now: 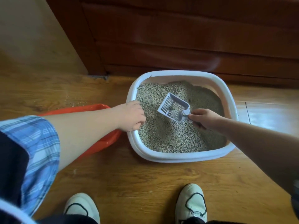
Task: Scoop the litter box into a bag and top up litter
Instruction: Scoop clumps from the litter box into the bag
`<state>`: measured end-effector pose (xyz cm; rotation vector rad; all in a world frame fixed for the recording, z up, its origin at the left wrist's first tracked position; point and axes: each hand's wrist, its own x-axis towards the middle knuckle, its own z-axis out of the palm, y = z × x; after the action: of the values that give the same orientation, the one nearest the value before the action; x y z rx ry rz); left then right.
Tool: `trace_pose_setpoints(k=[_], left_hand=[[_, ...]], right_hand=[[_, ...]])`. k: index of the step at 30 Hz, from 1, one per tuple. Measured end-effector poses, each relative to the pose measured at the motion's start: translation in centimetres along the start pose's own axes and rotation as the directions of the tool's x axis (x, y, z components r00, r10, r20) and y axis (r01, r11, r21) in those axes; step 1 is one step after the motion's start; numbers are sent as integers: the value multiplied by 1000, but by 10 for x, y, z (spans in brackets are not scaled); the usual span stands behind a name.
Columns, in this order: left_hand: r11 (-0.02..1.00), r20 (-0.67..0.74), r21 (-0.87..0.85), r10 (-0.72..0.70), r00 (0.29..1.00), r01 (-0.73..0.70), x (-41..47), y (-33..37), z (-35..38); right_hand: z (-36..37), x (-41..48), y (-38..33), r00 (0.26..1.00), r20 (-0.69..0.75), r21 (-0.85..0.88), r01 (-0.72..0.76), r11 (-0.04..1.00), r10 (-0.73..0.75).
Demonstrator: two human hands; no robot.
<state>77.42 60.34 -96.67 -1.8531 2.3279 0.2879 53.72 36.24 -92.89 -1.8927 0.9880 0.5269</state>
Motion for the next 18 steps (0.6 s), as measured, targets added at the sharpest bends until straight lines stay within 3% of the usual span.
trace_pose_setpoints(k=[7, 12, 15, 18], left_hand=[[993, -137, -100, -73, 988, 60, -26, -13, -1], [941, -86, -240, -264, 961, 237, -68, -34, -18], [909, 47, -215, -357, 933, 358, -107, -42, -20], [841, 389, -216, -391, 834, 495, -149, -49, -13]], right_hand=[[9, 7, -26, 998, -49, -41, 24, 999, -26], [34, 8, -80, 986, -54, -61, 152, 987, -155], [63, 8, -123, 964, -27, -125, 260, 958, -265], [101, 5, -167, 925, 10, -323, 362, 874, -379]])
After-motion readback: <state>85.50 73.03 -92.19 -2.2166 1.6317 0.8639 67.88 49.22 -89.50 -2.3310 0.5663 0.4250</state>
